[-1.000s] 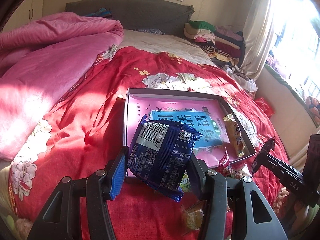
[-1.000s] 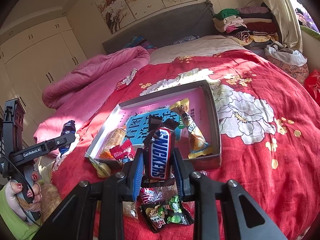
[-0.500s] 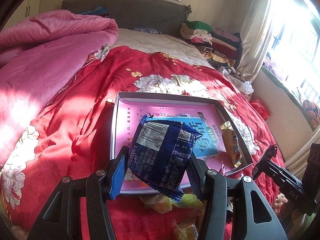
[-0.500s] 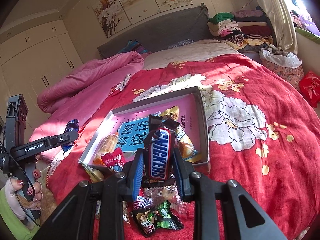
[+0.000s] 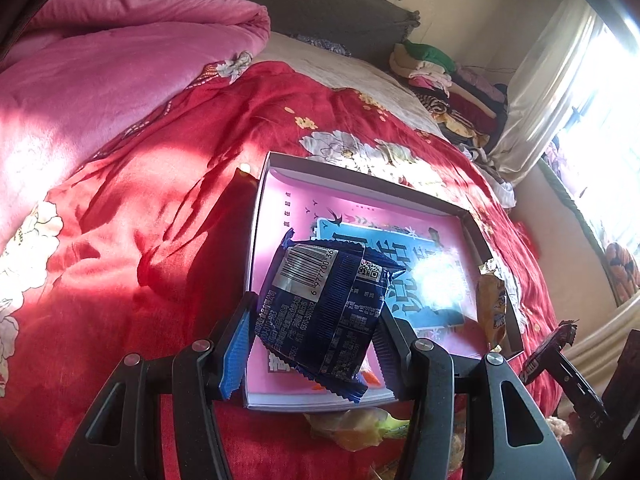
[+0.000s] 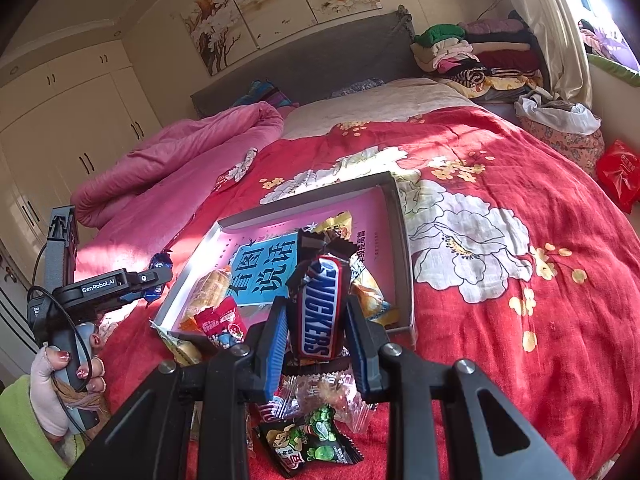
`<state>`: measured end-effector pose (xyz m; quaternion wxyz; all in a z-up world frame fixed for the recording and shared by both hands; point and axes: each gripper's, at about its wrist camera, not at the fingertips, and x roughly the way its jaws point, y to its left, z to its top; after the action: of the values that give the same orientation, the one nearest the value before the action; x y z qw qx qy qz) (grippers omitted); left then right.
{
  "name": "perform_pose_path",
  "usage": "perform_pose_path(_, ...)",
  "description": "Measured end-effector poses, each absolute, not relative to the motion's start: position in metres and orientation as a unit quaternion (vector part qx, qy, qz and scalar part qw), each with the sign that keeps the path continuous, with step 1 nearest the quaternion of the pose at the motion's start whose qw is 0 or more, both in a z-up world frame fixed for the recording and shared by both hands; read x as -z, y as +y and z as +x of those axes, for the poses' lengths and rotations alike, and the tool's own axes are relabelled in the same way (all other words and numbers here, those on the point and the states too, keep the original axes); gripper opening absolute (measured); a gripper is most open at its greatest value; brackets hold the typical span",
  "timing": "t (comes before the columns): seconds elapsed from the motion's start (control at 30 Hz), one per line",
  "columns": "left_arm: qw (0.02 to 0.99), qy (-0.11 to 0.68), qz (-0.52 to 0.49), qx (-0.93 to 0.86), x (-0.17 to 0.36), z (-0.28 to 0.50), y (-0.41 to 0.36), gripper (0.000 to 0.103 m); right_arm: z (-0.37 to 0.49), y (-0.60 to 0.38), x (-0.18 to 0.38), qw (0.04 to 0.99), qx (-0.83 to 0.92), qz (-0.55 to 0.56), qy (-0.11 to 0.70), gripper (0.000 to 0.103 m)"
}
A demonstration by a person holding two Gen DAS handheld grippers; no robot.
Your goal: Organize snacks
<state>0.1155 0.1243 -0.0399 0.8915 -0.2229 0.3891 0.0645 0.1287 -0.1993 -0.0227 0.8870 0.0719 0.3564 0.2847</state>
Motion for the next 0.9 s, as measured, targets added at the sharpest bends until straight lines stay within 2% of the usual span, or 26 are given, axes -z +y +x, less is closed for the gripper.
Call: perform_pose_path(0.9, 0.889, 0.41, -0.189, -0.075, 0.062, 0.129, 0.113, 0.056, 0.154, -0.187, 0.029, 0.89, -0.283, 0.058, 0.354, 0.029)
